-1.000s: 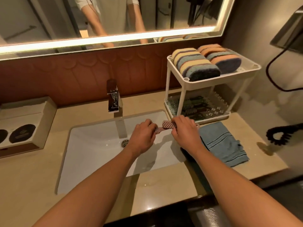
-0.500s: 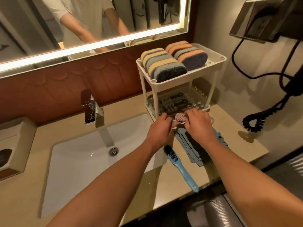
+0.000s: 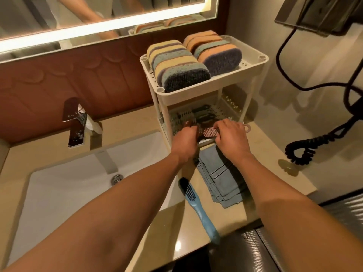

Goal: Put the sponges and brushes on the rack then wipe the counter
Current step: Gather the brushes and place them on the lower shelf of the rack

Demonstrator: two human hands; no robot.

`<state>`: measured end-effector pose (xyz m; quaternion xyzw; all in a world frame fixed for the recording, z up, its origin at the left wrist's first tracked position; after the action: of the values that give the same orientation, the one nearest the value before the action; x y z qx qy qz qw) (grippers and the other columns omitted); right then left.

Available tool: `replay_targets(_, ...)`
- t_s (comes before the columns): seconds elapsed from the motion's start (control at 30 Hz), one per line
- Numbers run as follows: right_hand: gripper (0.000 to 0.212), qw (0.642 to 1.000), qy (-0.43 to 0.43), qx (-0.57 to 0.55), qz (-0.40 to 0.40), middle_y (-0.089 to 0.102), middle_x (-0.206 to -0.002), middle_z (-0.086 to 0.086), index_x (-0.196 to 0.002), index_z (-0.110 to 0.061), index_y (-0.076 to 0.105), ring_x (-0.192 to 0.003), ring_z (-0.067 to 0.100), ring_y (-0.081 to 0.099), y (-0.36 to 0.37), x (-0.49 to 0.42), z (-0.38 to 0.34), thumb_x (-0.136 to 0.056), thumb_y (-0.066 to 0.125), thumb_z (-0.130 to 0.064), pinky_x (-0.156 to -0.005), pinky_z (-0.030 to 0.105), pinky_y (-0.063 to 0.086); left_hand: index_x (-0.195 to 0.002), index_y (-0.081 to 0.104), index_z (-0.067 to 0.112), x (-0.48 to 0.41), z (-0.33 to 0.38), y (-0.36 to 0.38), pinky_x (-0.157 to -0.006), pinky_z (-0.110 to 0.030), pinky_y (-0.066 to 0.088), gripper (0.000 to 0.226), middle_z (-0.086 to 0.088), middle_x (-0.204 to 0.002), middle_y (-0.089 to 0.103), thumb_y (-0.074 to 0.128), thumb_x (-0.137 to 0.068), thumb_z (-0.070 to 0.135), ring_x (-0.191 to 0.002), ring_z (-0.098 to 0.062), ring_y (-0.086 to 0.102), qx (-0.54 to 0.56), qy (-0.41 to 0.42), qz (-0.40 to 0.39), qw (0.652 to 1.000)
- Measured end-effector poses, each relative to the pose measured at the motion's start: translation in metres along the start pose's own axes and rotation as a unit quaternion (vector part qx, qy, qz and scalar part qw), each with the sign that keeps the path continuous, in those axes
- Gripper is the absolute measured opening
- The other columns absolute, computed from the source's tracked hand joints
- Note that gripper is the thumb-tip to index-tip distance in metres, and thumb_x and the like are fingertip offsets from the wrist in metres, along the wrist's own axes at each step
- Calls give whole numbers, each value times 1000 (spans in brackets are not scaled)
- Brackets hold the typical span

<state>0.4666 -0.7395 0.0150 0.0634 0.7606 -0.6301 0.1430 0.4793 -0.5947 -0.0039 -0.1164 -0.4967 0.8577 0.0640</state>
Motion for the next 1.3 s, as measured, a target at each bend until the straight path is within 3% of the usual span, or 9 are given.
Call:
replay_targets(0.13,29,1000,2,-6,-3,64,-112,1,-114,-20,64,-109,23,56,14,-11,9,-87,67,-10,-101,40,34,-115,64,20,-16,-7,14,-83,-36,57,23,-5,-110,67,55,-98,7,-97,-25,64,-3,-15,-9,1000)
replay_targets(0.3,18,999,22,-2,-31,65,-110,4,-107,-20,64,-113,25,53,32,-19,11,-90,63,-15,-102,44,30,-129,58,20,-23,-16,27,-93,-35,54,33,-9,-126,62,53,-98,11,-111,-28,60,-9,-13,-1,1000)
replay_targets(0.4,17,998,18,-10,-52,65,-109,6,-108,-17,66,-114,27,52,36,-23,7,-92,62,-18,-107,47,30,-127,61,17,-29,-17,25,-99,-35,52,33,-8,-130,58,57,-95,9,-116,-26,57,-6,13,18,1000)
replay_targets(0.57,20,992,20,-67,-101,61,-113,12,-111,-8,65,-114,29,50,39,-28,6,-93,59,-15,-103,40,38,-129,62,17,-36,-17,31,-105,-39,48,37,-10,-132,58,59,-93,12,-121,-29,55,1,41,-22,999)
replay_targets(0.73,25,986,38,-98,-133,61,-114,16,-113,-6,65,-115,30,49,39,-24,9,-93,53,-15,-99,41,42,-133,59,12,-32,-18,28,-111,-33,39,37,-15,-140,48,59,-96,14,-124,-31,50,-3,55,-35,998)
replay_targets(0.87,27,984,37,-87,-148,64,-114,14,-114,-9,65,-113,31,53,39,-21,4,-92,51,-19,-102,43,41,-128,57,15,-23,-19,32,-96,-39,53,28,-12,-125,56,50,-102,20,-106,-29,59,9,19,-67,998)
replay_targets(1.0,28,985,23,-70,-157,64,-116,12,-116,-11,63,-116,30,55,41,-17,-4,-94,49,-22,-103,42,38,-113,58,16,-14,-19,31,-86,-39,54,18,-11,-106,65,43,-102,19,-92,-29,62,2,1,-85,996)
replay_targets(1.13,29,985,9,-45,-168,66,-119,10,-117,-15,62,-116,29,56,41,-11,-5,-94,49,-25,-106,39,36,-114,59,15,-3,-13,29,-88,-42,52,22,-13,-109,67,41,-104,22,-96,-31,62,-35,33,-98,994)
replay_targets(1.3,49,977,-11,-12,-213,58,-133,8,-139,-17,51,-129,26,45,48,1,-8,-93,50,-33,-118,42,23,-124,54,16,7,-10,29,-93,-43,48,32,-13,-115,63,34,-107,34,-103,-32,60,-80,45,-101,991)
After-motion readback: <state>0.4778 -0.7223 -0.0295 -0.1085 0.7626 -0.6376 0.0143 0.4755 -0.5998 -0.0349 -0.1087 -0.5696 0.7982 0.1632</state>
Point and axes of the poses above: each hand's wrist, its own x-axis away from the middle knuckle, its own y-axis out of the palm, z = x × y, the point moved 7 cm from there along -x, towards the middle knuckle
